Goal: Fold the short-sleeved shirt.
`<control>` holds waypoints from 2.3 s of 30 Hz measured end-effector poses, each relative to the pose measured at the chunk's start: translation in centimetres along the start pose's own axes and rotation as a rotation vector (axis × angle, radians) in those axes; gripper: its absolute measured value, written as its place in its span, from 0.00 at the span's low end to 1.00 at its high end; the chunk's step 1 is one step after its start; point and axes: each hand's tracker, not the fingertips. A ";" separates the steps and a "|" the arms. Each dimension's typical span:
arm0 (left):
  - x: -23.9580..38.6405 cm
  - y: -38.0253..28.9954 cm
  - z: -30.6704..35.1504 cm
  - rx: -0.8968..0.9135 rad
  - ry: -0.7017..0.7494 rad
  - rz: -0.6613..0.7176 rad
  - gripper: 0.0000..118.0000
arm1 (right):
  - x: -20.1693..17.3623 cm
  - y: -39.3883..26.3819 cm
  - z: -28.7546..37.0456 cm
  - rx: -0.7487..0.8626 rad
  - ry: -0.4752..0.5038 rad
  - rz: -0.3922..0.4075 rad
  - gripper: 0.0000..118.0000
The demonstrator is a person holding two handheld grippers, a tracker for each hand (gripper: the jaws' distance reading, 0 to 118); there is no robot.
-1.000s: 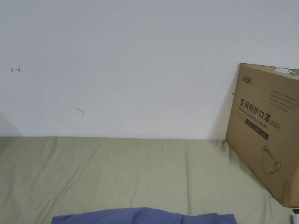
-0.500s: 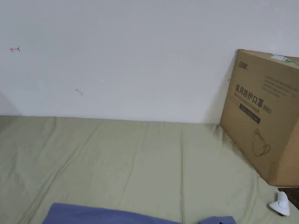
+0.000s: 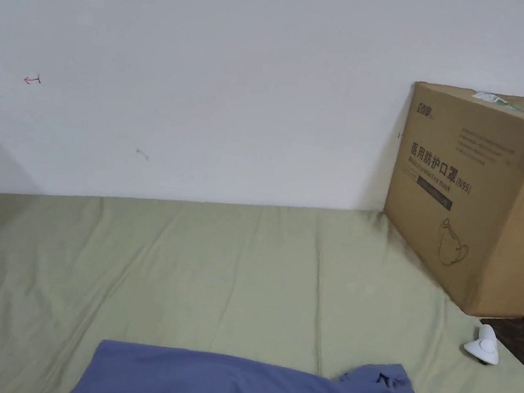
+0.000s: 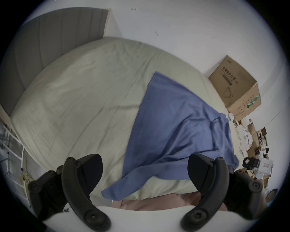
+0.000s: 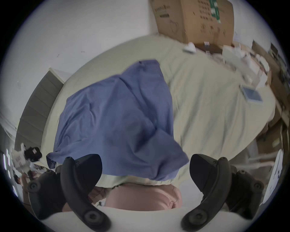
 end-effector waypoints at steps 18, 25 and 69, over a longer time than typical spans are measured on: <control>15.0 1.6 9.9 0.795 -0.130 -0.414 0.00 | -12.2 -0.4 11.5 0.907 0.143 0.196 0.00; 15.2 6.8 8.9 0.688 -0.142 -0.391 0.00 | -10.3 1.2 11.9 0.853 0.175 0.149 0.00; 8.7 19.6 -22.7 0.002 0.020 -0.436 0.02 | -1.1 16.0 -5.2 0.272 0.263 -0.054 0.00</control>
